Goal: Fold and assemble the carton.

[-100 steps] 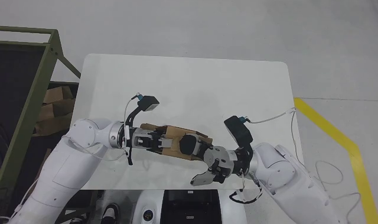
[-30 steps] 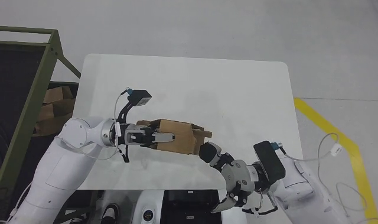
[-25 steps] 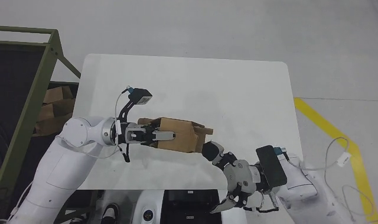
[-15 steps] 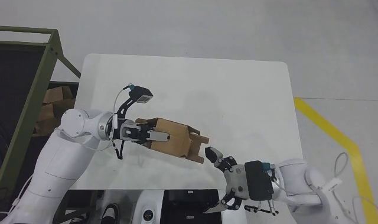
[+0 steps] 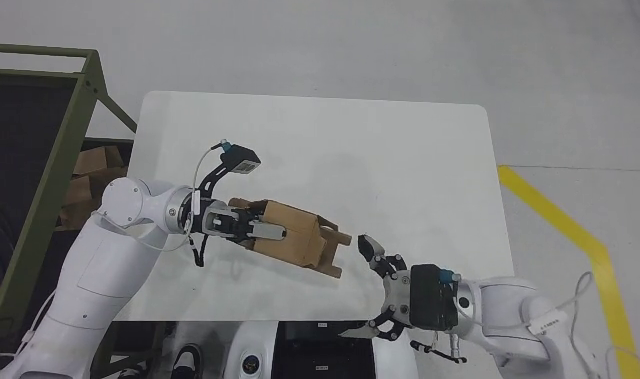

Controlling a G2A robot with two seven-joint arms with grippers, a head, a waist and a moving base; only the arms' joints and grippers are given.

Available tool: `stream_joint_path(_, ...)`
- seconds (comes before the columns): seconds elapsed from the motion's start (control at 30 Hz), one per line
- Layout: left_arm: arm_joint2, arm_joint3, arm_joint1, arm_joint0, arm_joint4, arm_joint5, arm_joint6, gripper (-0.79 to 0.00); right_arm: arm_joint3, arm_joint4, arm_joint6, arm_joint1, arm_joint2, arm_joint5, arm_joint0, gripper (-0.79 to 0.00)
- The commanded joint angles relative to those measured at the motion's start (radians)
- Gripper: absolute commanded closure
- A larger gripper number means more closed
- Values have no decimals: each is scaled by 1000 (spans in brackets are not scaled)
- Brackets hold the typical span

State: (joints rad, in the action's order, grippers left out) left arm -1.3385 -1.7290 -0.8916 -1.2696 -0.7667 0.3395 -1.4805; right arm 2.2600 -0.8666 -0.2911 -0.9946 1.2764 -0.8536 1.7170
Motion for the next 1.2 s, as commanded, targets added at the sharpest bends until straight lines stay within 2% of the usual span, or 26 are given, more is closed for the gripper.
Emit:
stream_joint_path(0.0, 0, 0, 0, 0, 0, 0, 0, 0, 0, 0, 0, 0, 0, 0, 0, -785)
stream_joint_path(0.1, 1, -1, 0, -1, 1, -3, 7, 0, 11, -28, 6, -1, -5, -2, -10, -785)
stream_joint_path(0.3, 6, -21, -2, -6, 16, -24, 40, 0, 88, -183, 4, 2, -5, 9, -6, -785)
stream_joint_path(0.57, 11, -24, -5, -1, 24, -35, 43, 0, 90, -358, 65, 2, -21, 29, -16, -785)
stream_joint_path(0.87, 12, -24, -5, -1, 26, -37, 45, 0, 90, -365, 68, 1, -26, 52, -12, -785)
stream_joint_path(1.03, 12, -24, -5, -1, 26, -37, 45, 0, 90, -444, 3, -2, -63, 109, -41, -785)
stream_joint_path(1.17, 12, -24, -5, -1, 26, -37, 45, 0, 90, -502, 1, -8, -100, 187, -61, -785)
